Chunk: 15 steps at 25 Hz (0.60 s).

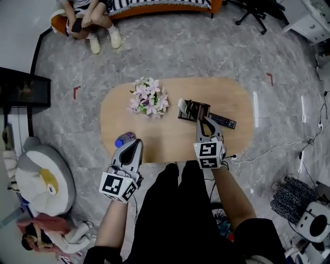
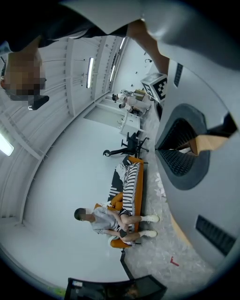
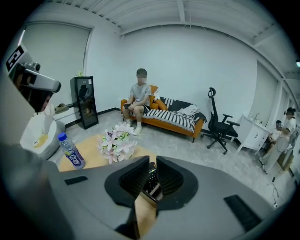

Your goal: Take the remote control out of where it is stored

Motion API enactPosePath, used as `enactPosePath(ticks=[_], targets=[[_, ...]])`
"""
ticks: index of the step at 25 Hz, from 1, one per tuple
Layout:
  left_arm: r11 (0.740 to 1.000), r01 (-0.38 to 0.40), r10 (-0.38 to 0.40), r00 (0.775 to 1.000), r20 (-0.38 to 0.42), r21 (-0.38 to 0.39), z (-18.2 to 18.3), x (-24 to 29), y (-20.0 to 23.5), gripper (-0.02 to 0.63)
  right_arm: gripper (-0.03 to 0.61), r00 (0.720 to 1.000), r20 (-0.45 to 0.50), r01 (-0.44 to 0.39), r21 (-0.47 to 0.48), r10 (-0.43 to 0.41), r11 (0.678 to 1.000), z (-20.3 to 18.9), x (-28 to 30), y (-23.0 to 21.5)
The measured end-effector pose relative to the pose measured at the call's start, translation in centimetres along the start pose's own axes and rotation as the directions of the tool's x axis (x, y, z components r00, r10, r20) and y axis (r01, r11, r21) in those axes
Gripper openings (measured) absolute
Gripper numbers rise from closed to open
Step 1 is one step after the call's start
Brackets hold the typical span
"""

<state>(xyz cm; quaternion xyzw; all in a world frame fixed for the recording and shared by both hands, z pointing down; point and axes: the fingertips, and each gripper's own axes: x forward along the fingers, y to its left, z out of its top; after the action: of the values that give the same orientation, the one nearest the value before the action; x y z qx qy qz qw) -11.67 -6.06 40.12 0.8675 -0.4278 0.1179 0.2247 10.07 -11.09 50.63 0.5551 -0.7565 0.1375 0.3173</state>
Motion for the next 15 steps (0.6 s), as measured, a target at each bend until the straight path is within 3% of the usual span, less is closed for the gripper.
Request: enactPosePath(ticks=[3, 6, 15], targets=[[1.0, -0.016, 0.015, 1.0, -0.017, -0.014, -0.9, -0.5, 1.1, 0.008, 0.037, 0.999, -0.036, 0.004, 0.011, -0.003, 1.0, -1.1, 2.5, 0.6], [0.999, -0.028, 0.028, 0.999, -0.035, -0.018, -1.7, -0.8, 2.1, 0.008, 0.095, 0.997, -0.083, 0.007, 0.001, -0.007, 1.0, -2.6, 5.5, 1.1], [0.996, -0.064, 0.06, 0.995, -0.077, -0.055, -4.0, -1.5, 4.7, 0.008, 0.138, 0.979, -0.193, 0.057, -0.052, -0.066, 0.997, -7.2, 12.5, 2.2]])
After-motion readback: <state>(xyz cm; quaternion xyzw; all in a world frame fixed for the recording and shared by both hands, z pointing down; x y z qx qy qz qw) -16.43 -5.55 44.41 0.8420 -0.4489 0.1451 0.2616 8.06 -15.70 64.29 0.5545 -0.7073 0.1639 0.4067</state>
